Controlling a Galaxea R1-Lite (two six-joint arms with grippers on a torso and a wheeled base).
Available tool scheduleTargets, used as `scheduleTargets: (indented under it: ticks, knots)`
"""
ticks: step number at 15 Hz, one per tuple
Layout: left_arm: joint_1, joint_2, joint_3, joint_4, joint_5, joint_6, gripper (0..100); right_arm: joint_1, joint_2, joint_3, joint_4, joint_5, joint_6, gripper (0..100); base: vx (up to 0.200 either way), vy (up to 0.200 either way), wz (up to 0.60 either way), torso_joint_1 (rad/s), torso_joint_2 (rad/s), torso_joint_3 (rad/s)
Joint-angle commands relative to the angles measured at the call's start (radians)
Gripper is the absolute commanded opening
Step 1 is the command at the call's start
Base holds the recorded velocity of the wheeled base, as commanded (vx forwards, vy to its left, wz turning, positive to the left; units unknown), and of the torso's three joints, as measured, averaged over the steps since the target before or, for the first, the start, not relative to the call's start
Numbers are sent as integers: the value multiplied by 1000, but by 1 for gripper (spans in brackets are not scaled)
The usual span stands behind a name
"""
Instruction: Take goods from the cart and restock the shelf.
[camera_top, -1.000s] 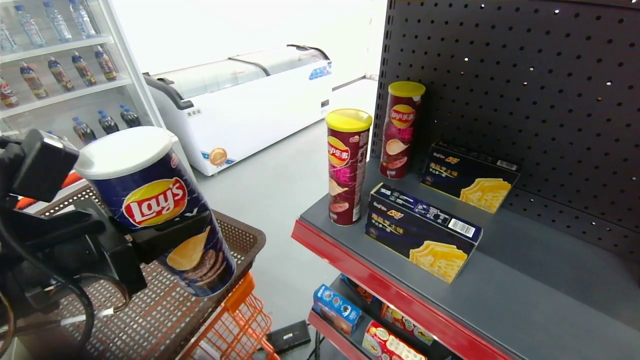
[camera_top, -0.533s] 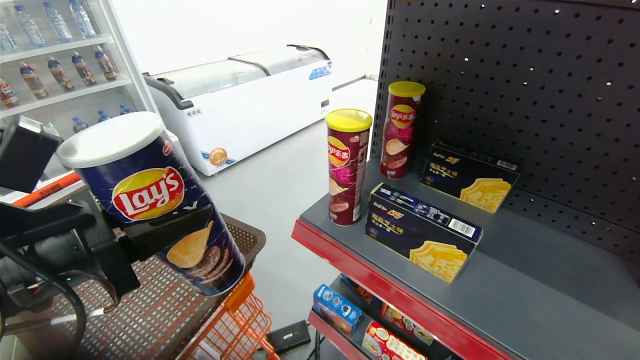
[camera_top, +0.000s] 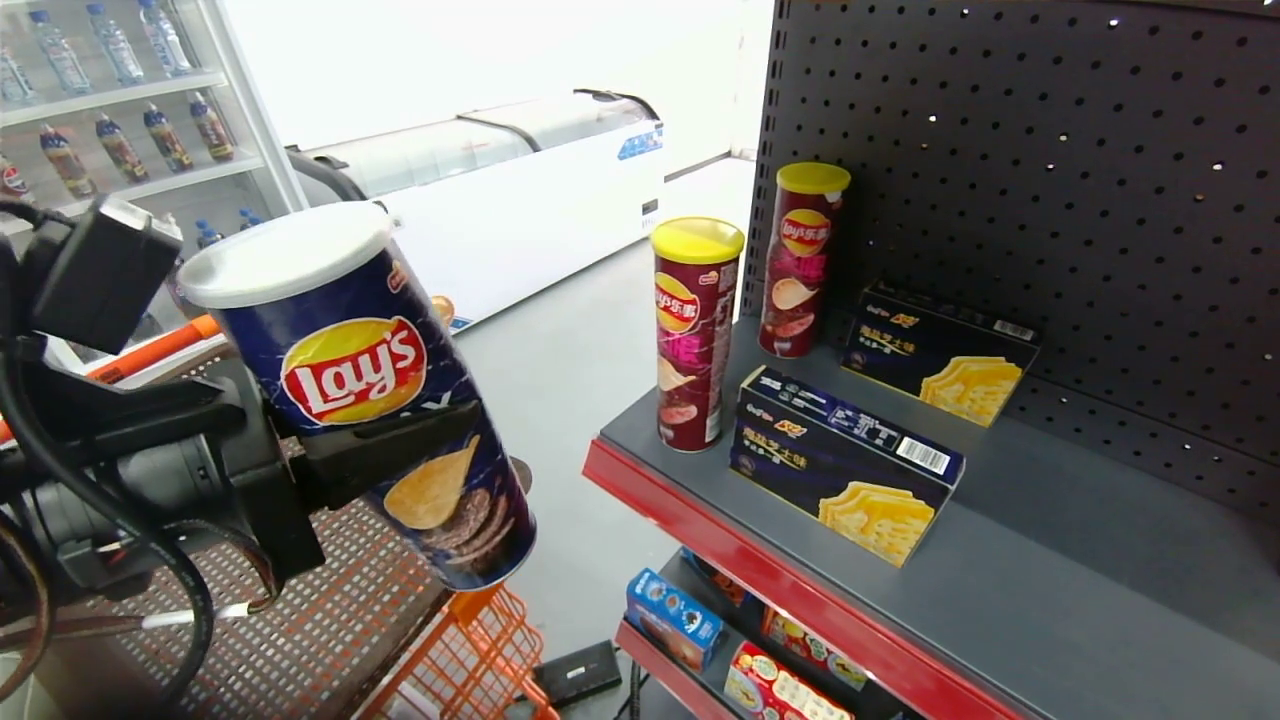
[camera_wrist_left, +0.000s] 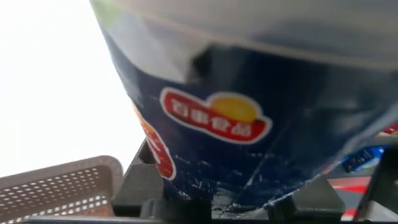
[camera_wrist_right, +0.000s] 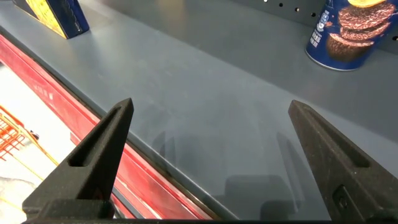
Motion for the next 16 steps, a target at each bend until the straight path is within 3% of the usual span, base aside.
scheduleTargets:
  ticks: [1, 3, 5, 8, 11, 16]
  knots:
    - [-63, 12, -3, 35, -2, 0, 0, 0, 1, 1, 0, 0, -1, 100, 0, 0, 0, 0, 0, 0]
    - [-107, 26, -3, 60, -2, 1, 0, 0, 1, -1, 0, 0, -1, 100, 0, 0, 0, 0, 0, 0]
    - [-120, 44, -7, 60, -3, 4, 0, 0, 1, 1, 0, 0, -1, 100, 0, 0, 0, 0, 0, 0]
    - [-129, 60, -12, 60, -8, 37, 0, 0, 1, -1, 1, 2, -1, 100, 0, 0, 0, 0, 0, 0]
    - [-132, 64, -12, 61, -9, 38, 0, 0, 1, -1, 0, 2, -1, 100, 0, 0, 0, 0, 0, 0]
    - [-132, 60, -10, 61, -17, 38, 0, 0, 1, 1, 1, 2, -2, 100, 0, 0, -600, 6, 2, 0]
